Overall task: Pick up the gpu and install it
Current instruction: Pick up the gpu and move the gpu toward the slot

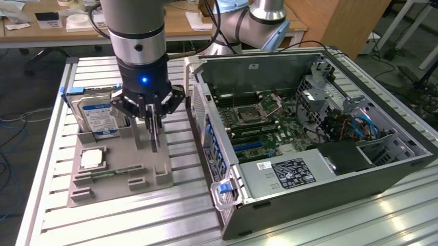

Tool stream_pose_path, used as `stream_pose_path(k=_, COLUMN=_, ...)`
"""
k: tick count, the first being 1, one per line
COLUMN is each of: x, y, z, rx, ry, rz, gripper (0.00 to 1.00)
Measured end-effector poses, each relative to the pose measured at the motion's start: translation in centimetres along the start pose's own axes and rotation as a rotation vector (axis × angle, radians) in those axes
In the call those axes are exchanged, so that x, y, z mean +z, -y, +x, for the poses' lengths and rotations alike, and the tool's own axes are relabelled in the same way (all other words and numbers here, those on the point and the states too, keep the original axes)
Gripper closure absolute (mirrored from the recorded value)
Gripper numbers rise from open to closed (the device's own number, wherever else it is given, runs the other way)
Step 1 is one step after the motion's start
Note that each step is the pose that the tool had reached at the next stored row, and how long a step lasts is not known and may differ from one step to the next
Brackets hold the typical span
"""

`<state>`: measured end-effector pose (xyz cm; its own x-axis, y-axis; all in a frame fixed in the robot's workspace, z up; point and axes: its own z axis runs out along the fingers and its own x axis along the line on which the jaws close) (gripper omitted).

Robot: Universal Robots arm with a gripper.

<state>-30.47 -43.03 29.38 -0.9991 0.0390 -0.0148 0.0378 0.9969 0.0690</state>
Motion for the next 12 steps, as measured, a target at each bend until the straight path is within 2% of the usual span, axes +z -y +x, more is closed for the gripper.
stream_pose_path(k=12, x=-1.55, y=-0.09, z=0.0, rx=0.000, ry=0.0000, rz=-0.0001, gripper=0.72)
